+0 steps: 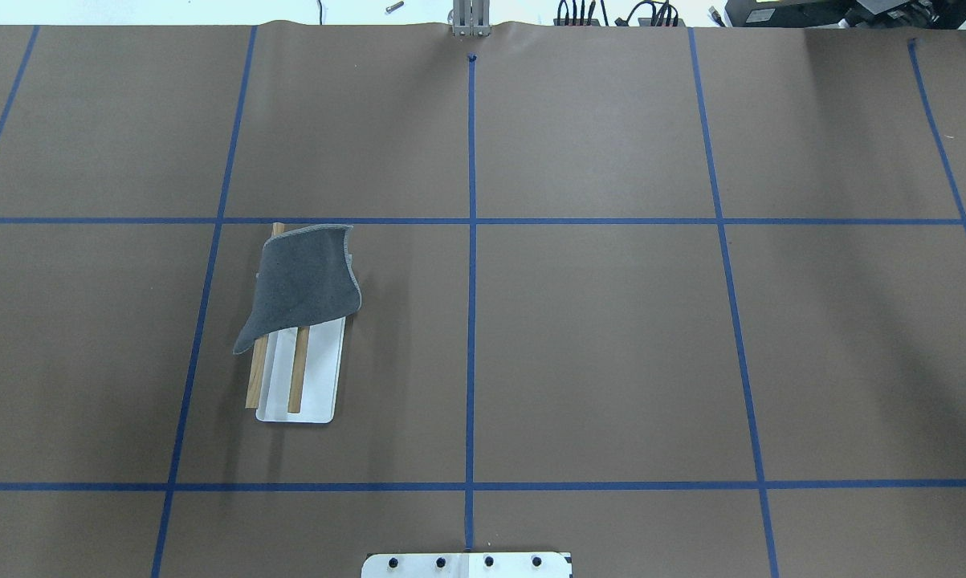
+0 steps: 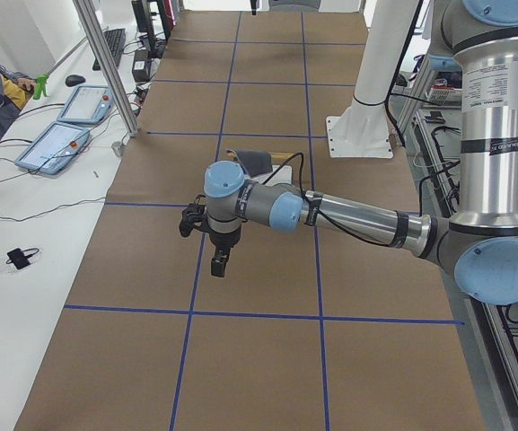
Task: Hang towel on rack
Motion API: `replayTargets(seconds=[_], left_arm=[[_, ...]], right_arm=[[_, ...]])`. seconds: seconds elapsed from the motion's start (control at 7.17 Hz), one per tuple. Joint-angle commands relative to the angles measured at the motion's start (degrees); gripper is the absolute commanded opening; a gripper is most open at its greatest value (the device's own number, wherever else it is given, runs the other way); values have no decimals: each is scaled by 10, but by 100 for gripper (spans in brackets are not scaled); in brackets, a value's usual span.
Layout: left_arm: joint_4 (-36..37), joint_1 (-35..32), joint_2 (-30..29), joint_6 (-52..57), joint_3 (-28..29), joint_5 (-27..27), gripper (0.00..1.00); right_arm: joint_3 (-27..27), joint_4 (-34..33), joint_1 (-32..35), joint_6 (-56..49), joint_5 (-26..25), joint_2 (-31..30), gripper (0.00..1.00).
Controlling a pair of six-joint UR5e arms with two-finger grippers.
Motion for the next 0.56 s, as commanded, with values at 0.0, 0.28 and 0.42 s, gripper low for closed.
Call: replayTargets(seconds=[0.0, 0.28, 0.42], left_arm=[[-2, 0, 0, 1, 12, -35, 99], [-2, 0, 0, -3, 14, -37, 99], [-2, 0, -1, -2, 13, -37, 99]], right_arm=[[-2, 0, 18, -3, 35, -10, 100], [-5, 1, 19, -4, 40, -10, 100], [-5, 1, 19, -3, 40, -10, 100]])
